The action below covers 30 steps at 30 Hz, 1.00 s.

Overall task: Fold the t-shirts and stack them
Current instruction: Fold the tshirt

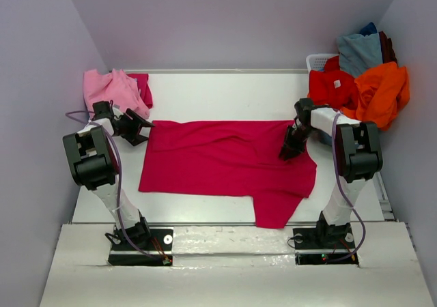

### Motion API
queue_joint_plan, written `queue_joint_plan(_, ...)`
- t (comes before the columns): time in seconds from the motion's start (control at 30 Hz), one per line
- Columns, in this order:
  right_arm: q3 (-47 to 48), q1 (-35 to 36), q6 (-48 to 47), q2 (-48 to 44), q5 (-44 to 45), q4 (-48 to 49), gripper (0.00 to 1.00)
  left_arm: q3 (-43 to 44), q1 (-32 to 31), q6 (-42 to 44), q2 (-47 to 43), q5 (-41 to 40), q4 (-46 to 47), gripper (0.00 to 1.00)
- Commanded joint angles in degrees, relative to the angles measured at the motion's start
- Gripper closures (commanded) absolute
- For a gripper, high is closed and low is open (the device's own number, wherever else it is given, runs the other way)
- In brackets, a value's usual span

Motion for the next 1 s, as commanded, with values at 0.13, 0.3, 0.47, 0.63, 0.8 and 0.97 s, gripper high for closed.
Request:
queue_joint_plan(0.13, -1.4, 0.2, -2.1, 3.6, 6.3, -0.6, 0.65, -0.9, -0.7, 1.6, 1.7, 1.4, 1.1, 0.30)
queue_joint_plan(0.3, -1.4, 0.2, -2.1, 3.7, 6.4, -0.6, 0.65, -0.3, -0.7, 1.7, 3.0, 2.1, 1.4, 0.30)
queue_joint_plan(0.47, -1.4, 0.2, -2.1, 3.8, 6.5, -0.6, 0.65, 0.4, -1.3, 1.9, 3.9, 2.6, 1.6, 0.31)
queue_joint_plan(0.63, -1.5, 0.2, -2.1, 4.0, 6.5, -0.5, 0.66, 0.8, -1.8, 2.1, 4.2, 3.5, 1.8, 0.31)
queue_joint_plan(0.8, -1.5, 0.2, -2.1, 4.0, 6.5, -0.4, 0.66, 1.2, -1.8, 2.5, 3.8, 3.7, 1.4, 0.31)
queue_joint_plan(0.97, -1.5, 0.2, -2.2, 4.1, 6.6, -0.5, 0.66, 1.6, -1.8, 2.9, 2.9, 3.0, 0.4, 0.31)
